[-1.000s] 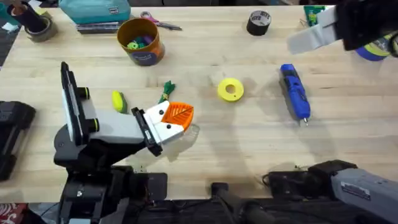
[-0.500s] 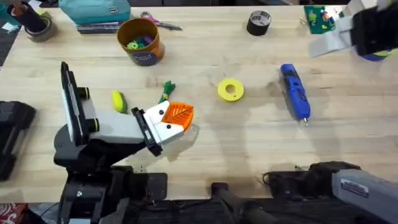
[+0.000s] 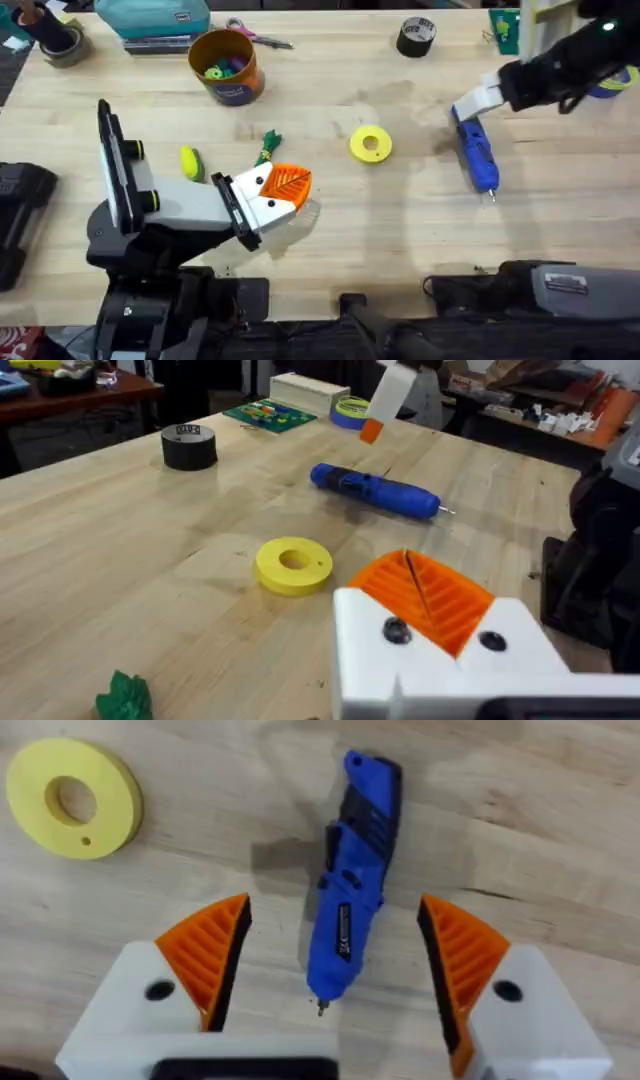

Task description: Pick up the gripper from the table and insert it into the empty holder that is missing its gripper. Then pick up a screw, insert it into the mounting hole, and use the screwdriver to tighten it. Finally, clean up the table by picking up the vegetable and placing it into the bucket.

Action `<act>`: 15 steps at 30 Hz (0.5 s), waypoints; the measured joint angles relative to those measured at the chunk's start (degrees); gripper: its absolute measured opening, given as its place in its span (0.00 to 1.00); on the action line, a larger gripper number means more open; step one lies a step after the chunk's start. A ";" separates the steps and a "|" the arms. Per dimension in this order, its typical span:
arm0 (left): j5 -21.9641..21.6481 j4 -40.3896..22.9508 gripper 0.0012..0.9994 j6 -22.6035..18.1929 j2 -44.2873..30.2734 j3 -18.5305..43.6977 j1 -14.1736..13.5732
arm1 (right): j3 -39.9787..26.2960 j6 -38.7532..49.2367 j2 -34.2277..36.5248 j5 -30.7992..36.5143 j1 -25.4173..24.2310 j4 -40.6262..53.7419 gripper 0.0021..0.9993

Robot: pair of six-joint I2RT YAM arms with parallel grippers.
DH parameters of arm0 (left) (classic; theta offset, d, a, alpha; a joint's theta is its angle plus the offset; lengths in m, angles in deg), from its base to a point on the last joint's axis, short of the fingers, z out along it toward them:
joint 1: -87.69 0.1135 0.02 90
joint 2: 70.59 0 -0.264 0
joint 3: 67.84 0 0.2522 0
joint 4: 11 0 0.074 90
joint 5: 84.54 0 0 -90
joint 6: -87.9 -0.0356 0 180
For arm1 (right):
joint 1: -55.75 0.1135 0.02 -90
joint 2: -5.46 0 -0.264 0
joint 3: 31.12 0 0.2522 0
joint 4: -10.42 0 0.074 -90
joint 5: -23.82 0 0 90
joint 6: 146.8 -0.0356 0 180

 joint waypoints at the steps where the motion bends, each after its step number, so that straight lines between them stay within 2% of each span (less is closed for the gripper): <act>1: -0.02 0.00 0.00 0.00 0.00 0.00 0.00 | 0.00 0.37 1.15 -0.37 0.00 -0.02 1.00; 15: -0.02 -0.02 0.00 0.00 0.02 0.00 0.00 | 0.02 2.01 14.05 -1.41 -3.59 -3.39 1.00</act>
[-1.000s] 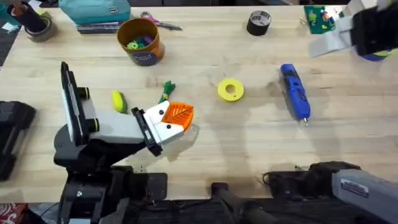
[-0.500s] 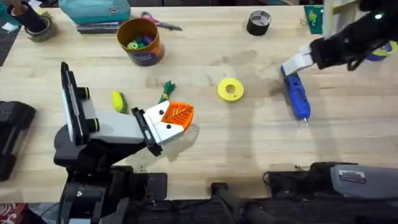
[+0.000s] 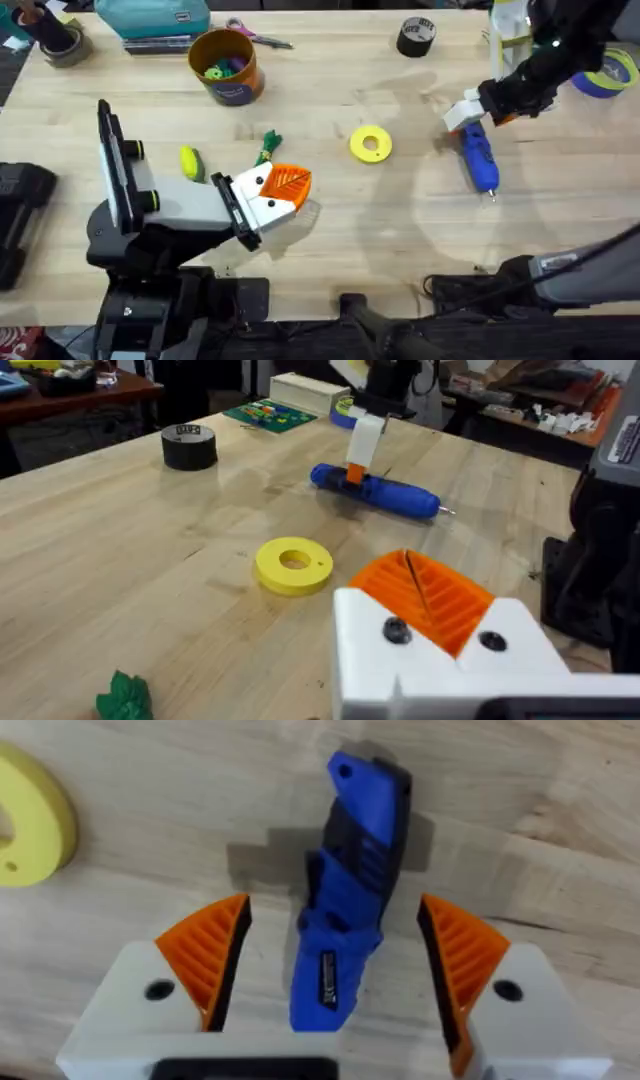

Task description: Pick up the gripper from the table and insert it into the empty holder that is missing its gripper. Then pick up a screw, insert it into the mounting hole, and use the screwdriver to tighten it. Finally, clean up the table by picking up the vegetable and placing it into the bucket.

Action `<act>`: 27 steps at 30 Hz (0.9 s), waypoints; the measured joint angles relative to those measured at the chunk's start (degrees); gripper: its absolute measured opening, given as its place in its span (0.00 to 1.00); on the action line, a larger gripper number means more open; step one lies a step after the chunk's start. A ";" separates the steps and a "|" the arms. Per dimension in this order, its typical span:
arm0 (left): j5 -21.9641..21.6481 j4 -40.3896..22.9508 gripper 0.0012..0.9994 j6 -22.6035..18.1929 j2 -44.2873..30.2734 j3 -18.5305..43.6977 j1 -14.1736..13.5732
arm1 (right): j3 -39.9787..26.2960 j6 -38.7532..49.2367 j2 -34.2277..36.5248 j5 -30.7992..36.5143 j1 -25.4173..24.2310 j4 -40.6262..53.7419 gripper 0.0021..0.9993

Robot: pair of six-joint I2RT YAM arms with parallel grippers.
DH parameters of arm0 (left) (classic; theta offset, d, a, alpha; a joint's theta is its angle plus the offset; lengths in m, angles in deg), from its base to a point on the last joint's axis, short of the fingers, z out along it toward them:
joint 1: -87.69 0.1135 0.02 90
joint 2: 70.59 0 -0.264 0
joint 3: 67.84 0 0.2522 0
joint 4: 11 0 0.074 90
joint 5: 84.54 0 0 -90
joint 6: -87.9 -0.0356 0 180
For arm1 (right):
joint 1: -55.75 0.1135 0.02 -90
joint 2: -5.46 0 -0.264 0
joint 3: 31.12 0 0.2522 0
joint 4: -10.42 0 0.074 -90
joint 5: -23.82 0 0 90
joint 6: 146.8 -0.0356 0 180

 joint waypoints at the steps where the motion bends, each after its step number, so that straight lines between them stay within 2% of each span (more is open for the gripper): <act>1: 0.00 0.01 0.00 0.00 -0.01 0.00 0.00 | 0.00 -0.02 0.62 0.00 -0.29 -0.39 1.00; 14: 0.00 0.02 0.00 0.00 -0.01 0.00 0.00 | 0.00 -0.02 7.13 0.00 -1.55 -4.17 1.00; 24: 0.00 0.01 0.00 0.00 -0.01 0.00 0.00 | -0.02 -0.06 8.53 0.23 -1.55 -4.08 0.99; 26: 0.00 0.02 0.00 0.00 -0.02 0.00 0.00 | -0.02 -0.06 8.52 0.33 -1.55 -4.11 0.96; 27: 0.00 0.01 0.00 0.00 0.00 0.00 0.00 | -0.02 -0.04 8.53 0.62 -1.55 -4.18 0.92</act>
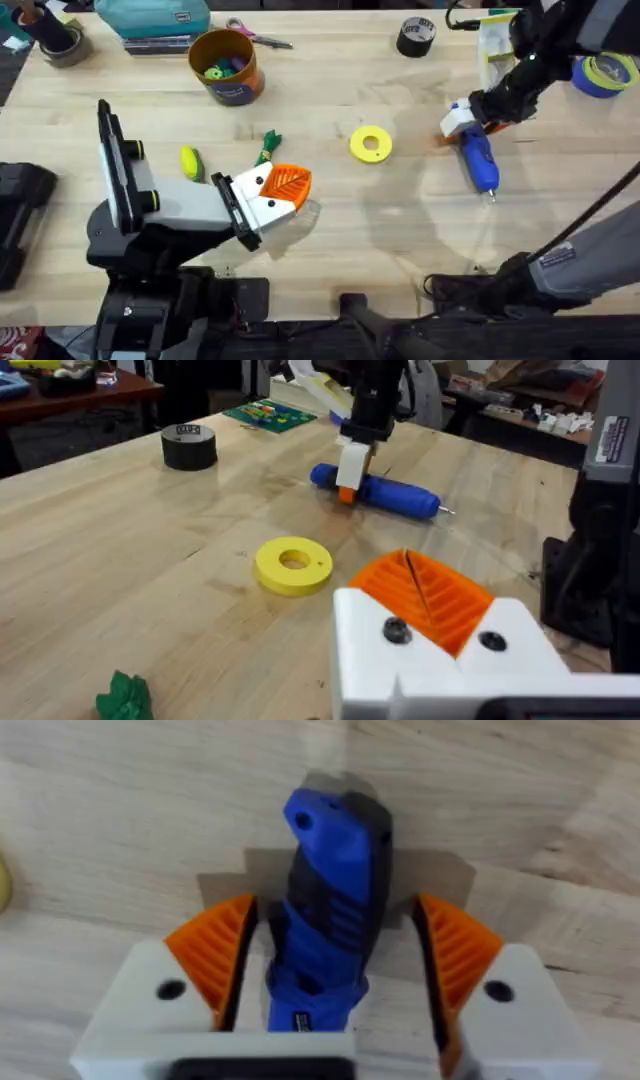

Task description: Pick up the gripper from the table and insert it into the empty holder that is missing its gripper. Then pick up a screw, insert it into the mounting hole, and use the screwdriver to tighten it. Finally, clean up the table by picking up the vegetable and placing it into the bucket.

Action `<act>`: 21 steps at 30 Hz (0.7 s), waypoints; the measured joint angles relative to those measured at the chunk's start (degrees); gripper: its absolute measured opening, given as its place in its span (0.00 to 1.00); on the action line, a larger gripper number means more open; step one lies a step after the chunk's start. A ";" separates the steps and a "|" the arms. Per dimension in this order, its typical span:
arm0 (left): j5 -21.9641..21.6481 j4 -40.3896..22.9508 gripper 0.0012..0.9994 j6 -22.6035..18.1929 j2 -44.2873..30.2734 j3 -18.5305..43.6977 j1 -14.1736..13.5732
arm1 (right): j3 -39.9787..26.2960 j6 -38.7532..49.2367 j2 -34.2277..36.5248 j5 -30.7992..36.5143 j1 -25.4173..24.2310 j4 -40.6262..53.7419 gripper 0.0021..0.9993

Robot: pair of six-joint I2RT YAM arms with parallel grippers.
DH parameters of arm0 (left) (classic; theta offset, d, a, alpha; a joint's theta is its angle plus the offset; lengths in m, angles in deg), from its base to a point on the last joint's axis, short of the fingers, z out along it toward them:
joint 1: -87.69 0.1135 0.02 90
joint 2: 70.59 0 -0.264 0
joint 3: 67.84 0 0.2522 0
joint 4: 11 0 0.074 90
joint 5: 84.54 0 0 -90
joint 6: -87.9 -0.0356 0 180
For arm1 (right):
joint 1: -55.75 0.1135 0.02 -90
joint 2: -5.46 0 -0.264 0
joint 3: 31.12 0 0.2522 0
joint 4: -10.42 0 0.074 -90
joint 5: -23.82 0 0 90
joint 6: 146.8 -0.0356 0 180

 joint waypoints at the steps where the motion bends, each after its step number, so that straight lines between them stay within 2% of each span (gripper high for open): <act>1: 0.01 0.01 0.00 0.00 -0.01 0.00 0.00 | 0.00 0.02 0.01 0.22 -0.01 -0.13 0.85; 6: 0.02 0.01 0.00 0.00 -0.01 0.00 0.00 | 0.00 0.01 0.45 0.29 -0.31 -0.74 0.09; 7: 0.01 0.01 0.00 0.00 -0.01 0.00 0.00 | 0.01 -0.20 0.64 0.22 -0.31 -0.77 0.04; 17: 0.02 -0.01 0.00 0.00 0.00 0.00 0.00 | -0.12 -0.47 0.50 0.09 -0.31 -1.05 0.02; 21: 0.02 0.01 0.00 0.00 -0.01 0.00 0.00 | -1.22 -0.99 -1.92 -0.57 -0.28 -1.32 0.02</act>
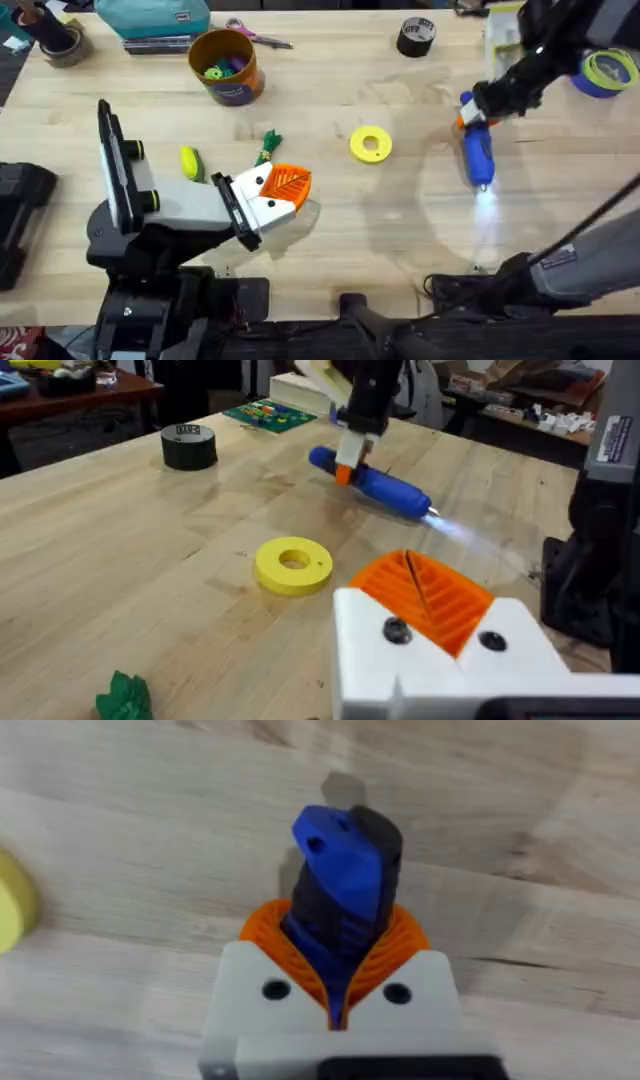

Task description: Pick up the gripper from the table and insert it into the empty holder that is missing its gripper. Then pick up a screw, insert it into the mounting hole, and use the screwdriver to tighten it. Finally, clean up the table by picking up the vegetable and placing it into the bucket.

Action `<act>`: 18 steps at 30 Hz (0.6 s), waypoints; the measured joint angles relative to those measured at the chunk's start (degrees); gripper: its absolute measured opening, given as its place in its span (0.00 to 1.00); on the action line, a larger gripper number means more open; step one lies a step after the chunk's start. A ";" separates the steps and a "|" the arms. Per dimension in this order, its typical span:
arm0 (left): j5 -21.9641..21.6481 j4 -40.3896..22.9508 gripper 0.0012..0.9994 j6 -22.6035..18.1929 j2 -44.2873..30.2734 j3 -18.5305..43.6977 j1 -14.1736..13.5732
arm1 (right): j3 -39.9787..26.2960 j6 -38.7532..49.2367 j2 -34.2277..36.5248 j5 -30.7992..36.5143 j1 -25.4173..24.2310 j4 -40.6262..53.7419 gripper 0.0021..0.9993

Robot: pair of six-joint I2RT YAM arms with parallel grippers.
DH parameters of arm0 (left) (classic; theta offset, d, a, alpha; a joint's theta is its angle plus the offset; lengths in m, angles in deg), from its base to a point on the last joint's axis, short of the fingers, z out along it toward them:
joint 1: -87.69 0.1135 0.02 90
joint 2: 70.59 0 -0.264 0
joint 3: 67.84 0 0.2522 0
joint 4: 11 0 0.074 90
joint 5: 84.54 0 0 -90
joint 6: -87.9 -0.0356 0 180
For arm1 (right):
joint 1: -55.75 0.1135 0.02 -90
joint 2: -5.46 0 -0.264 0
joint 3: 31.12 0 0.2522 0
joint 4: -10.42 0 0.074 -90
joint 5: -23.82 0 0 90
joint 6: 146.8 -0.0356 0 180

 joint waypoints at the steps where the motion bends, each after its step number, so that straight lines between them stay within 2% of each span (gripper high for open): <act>1: 0.00 0.00 0.00 0.00 0.01 0.00 0.00 | -0.62 -0.15 -1.06 -0.38 0.00 -0.01 0.02; 10: 0.00 -0.01 0.00 0.00 0.00 0.00 0.00 | -11.13 -1.99 -14.42 -3.43 1.11 -1.90 0.02; 18: 0.00 0.00 0.00 0.00 0.01 0.00 0.00 | -14.99 -3.21 -24.01 -3.92 7.88 -13.50 0.02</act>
